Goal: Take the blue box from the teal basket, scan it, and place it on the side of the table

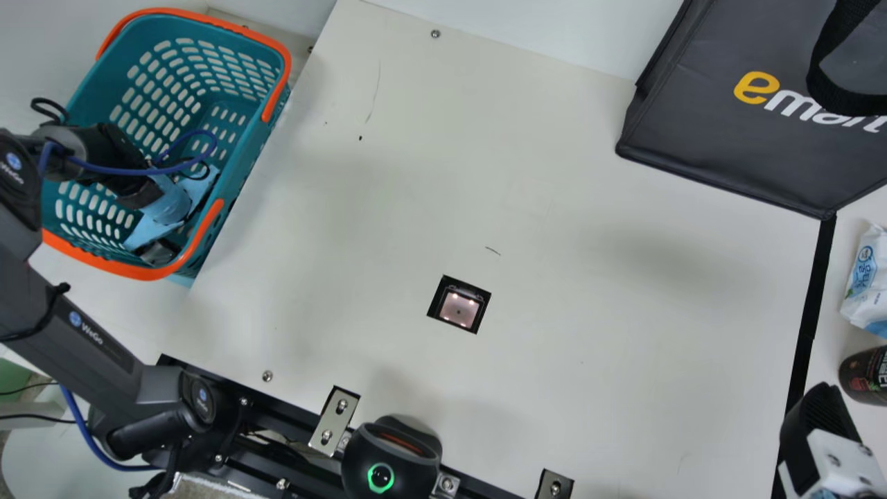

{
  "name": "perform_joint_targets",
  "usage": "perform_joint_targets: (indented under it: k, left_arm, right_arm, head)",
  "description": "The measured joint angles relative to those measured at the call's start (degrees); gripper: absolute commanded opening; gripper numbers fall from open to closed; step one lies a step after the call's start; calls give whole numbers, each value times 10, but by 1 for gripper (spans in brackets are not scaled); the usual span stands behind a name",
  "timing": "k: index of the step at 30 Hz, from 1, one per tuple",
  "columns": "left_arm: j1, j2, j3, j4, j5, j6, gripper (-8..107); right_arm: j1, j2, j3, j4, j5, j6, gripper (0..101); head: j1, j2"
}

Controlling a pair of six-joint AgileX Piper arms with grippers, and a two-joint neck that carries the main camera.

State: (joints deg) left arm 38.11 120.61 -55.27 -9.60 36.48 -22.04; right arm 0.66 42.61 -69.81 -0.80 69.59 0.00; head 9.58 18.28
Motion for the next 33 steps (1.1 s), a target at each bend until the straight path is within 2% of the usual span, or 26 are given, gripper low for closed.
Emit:
perform_joint_targets:
  k: [7,18,33]
  left_arm:
    - [-5,2,12,-7,-27,-12,90]
    - [-12,-3,12,-57,-44,30,90]
    - [-13,-2,11,-13,-23,71,90]
  right_arm:
    - [0,0,0,0,0,0,95]
    - [0,0,0,0,1,0,95]
    - [0,0,0,0,1,0,95]
  head:
    - [0,-1]
    - [0,-1]
    - [0,0]
